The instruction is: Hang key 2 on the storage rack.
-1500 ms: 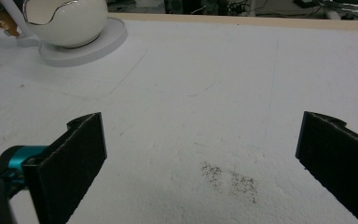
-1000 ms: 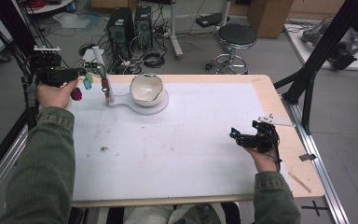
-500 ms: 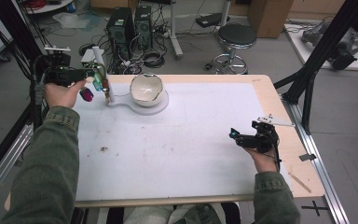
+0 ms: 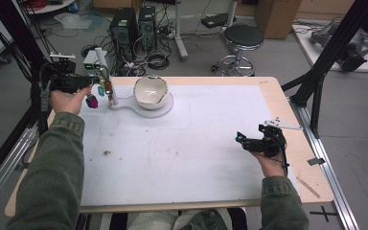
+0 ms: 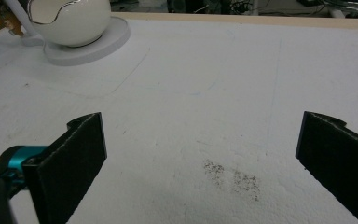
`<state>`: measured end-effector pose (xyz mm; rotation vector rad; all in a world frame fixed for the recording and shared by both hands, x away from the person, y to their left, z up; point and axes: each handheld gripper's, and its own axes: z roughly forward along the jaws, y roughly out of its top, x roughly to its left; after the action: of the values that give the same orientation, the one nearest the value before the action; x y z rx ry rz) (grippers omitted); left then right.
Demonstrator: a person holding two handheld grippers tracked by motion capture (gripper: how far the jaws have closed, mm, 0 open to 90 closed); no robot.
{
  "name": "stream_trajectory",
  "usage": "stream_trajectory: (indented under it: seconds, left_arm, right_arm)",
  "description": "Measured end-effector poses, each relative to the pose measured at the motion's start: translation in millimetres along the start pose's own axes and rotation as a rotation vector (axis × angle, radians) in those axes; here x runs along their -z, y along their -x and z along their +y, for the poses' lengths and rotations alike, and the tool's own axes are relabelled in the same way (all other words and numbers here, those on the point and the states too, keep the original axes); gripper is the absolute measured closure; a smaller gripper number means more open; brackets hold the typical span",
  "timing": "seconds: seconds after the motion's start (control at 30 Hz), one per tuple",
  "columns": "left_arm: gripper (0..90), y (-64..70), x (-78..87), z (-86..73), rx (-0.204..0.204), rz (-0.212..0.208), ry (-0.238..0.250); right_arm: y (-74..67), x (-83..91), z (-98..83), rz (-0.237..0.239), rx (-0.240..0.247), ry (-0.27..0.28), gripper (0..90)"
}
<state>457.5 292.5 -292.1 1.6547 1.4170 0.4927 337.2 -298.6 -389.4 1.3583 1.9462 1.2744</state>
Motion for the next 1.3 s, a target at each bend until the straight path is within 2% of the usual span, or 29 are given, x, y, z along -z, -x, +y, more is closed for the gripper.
stream_trajectory:
  seconds: [0.13, 0.27, 0.5, 0.63, 0.77, 0.83, 0.87, 0.9, 0.97, 1.03, 1.1, 1.17, 1.23, 1.3]
  left_arm:
    - [78.7, -0.3, -2.4, -1.4, -0.012, 0.013, -0.014]
    - [78.6, -2.9, -5.6, -6.7, 0.008, 0.007, -0.001]
    - [78.5, -7.3, -15.6, -17.9, 0.02, 0.009, -0.038]
    - [78.5, -6.7, -19.7, -18.0, 0.033, -0.002, -0.037]
    - [77.8, -5.6, -21.9, -18.9, 0.035, 0.02, -0.054]
    - [76.5, -4.2, -21.1, -19.2, 0.021, 0.037, -0.049]
    - [74.9, -3.6, -20.2, -19.9, 0.012, 0.046, -0.037]
    - [71.3, -3.9, -18.6, -21.0, 0.016, 0.033, -0.012]
    - [61.4, -6.7, -15.7, -22.7, 0.052, 0.002, 0.021]
    - [52.6, -8.6, -15.5, -23.9, 0.072, -0.018, 0.025]
    - [44.0, -7.8, -15.0, -25.8, 0.067, 0.0, 0.032]
    - [35.7, -8.2, -13.0, -28.8, 0.086, -0.009, 0.066]
    - [28.4, -11.6, -11.0, -31.4, 0.125, -0.041, 0.098]
    - [26.1, -16.3, -11.3, -34.2, 0.149, -0.139, 0.11]
  right_arm:
    - [-0.5, -0.4, -0.1, 0.001, 0.002, -0.001, 0.7]
    - [0.4, 1.4, -0.2, -0.003, -0.003, 0.002, 0.7]
    - [1.4, 2.3, -0.4, -0.006, -0.005, 0.006, 0.7]
    - [1.6, 2.7, -0.3, -0.006, -0.005, 0.008, 0.7]
    - [2.1, 3.3, -0.3, -0.009, -0.007, 0.011, 0.7]
    - [2.5, 3.7, -0.3, -0.007, -0.007, 0.01, 0.7]
    - [2.6, 3.9, -0.4, -0.008, -0.007, 0.011, 0.7]
    - [2.4, 4.1, -0.5, -0.008, -0.01, 0.01, 0.7]
    - [2.5, 4.7, -0.5, -0.009, -0.009, 0.013, 0.7]
    - [3.1, 5.3, -0.5, -0.007, -0.01, 0.015, 0.7]
    - [3.1, 5.9, -0.4, -0.009, -0.014, 0.016, 0.7]
    - [3.4, 5.9, -0.3, -0.009, -0.013, 0.017, 0.7]
    - [3.5, 5.9, -0.4, -0.009, -0.012, 0.018, 0.7]
    - [3.4, 5.9, -0.3, -0.009, -0.013, 0.018, 0.7]
